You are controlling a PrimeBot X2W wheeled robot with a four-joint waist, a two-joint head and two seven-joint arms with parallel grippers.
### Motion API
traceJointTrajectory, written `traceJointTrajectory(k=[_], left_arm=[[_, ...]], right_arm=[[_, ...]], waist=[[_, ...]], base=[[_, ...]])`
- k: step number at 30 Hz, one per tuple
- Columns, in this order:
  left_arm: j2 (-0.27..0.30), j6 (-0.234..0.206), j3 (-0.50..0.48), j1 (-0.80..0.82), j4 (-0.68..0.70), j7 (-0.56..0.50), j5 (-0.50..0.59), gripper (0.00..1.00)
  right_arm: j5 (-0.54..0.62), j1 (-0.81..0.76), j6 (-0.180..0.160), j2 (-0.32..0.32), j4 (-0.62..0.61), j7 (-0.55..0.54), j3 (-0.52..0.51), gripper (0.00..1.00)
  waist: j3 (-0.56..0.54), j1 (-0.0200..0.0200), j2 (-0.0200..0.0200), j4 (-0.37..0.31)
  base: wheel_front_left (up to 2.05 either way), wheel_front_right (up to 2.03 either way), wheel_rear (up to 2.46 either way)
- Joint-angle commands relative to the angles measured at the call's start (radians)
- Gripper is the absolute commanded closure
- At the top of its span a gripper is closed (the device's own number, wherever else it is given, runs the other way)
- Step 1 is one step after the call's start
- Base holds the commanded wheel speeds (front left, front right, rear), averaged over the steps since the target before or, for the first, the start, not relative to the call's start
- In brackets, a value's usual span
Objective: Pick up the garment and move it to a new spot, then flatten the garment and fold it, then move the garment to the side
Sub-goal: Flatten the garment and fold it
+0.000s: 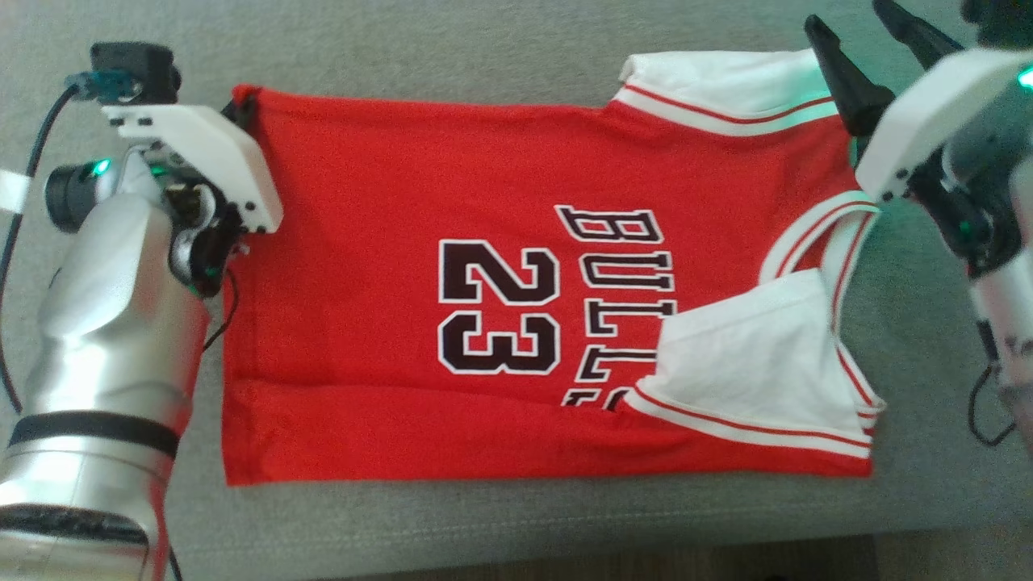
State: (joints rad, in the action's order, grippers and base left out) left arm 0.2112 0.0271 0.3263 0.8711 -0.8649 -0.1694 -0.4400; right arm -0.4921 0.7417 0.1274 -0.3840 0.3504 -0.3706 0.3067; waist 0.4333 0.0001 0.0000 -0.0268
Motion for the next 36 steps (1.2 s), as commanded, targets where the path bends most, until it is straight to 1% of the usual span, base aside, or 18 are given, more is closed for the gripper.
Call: traceJointTrajectory(k=[1,8,14,15,17,19,20,25,28,33,36], left_arm=[[0.032,-0.002,-0.017,0.044,0.013,0.017,0.011,1.0],[0.014,0.008,-0.006,0.062,-0.018,0.055,0.007,1.0],[0.006,0.012,-0.001,0.067,-0.044,0.07,0.002,1.0],[0.005,0.012,0.0,0.068,-0.049,0.072,0.001,1.0],[0.003,0.014,0.002,0.068,-0.06,0.077,-0.002,1.0],[0.001,0.015,0.004,0.067,-0.069,0.082,-0.004,1.0],[0.001,0.015,0.003,0.066,-0.072,0.087,-0.006,1.0],[0.007,0.011,-0.001,0.062,-0.079,0.127,-0.011,1.0],[0.011,0.003,-0.01,0.051,-0.07,0.17,-0.017,1.0],[0.015,0.0,-0.023,-0.001,-0.034,0.234,-0.032,1.0],[0.019,0.0,-0.028,-0.048,0.0,0.269,-0.041,1.0]], right_arm=[[-0.017,0.047,0.003,-0.025,0.023,-0.029,0.052,0.0],[-0.078,0.154,0.003,-0.056,0.206,-0.149,0.221,0.0],[-0.135,0.182,0.003,-0.064,0.268,-0.224,0.306,0.0],[-0.146,0.185,0.003,-0.067,0.275,-0.234,0.319,0.3],[-0.167,0.189,0.003,-0.07,0.284,-0.254,0.341,1.0],[-0.181,0.195,0.003,-0.074,0.28,-0.246,0.358,1.0],[-0.183,0.201,0.003,-0.077,0.273,-0.219,0.359,1.0],[-0.179,0.218,0.003,-0.09,0.236,-0.014,0.353,1.0],[-0.187,0.213,0.003,-0.096,0.23,0.081,0.353,1.0],[-0.199,0.188,0.003,-0.105,0.24,0.195,0.35,1.0],[-0.214,0.159,0.003,-0.108,0.244,0.231,0.356,1.0]], waist=[[0.027,-0.0001,0.0,0.029],[0.042,-0.0001,0.0,0.05],[0.04,-0.0001,0.0,0.054],[0.037,-0.0001,0.0,0.054],[0.03,-0.0001,0.0,0.053],[0.02,-0.0001,0.0,0.052],[0.014,-0.0001,0.0,0.052],[-0.02,-0.0001,0.0,0.051],[-0.05,-0.0001,0.0,0.05],[-0.103,-0.0001,0.0,0.049],[-0.131,-0.0001,0.0,0.047]], base=[[0.0,0.0,0.0],[0.0,0.0,0.0],[0.0,0.0,0.0],[0.0,0.0,0.0],[0.0,0.0,0.0],[0.0,0.0,0.0],[0.0,0.0,0.0],[0.0,0.0,0.0],[0.0,0.0,0.0],[0.0,0.0,0.0],[0.0,0.0,0.0]])
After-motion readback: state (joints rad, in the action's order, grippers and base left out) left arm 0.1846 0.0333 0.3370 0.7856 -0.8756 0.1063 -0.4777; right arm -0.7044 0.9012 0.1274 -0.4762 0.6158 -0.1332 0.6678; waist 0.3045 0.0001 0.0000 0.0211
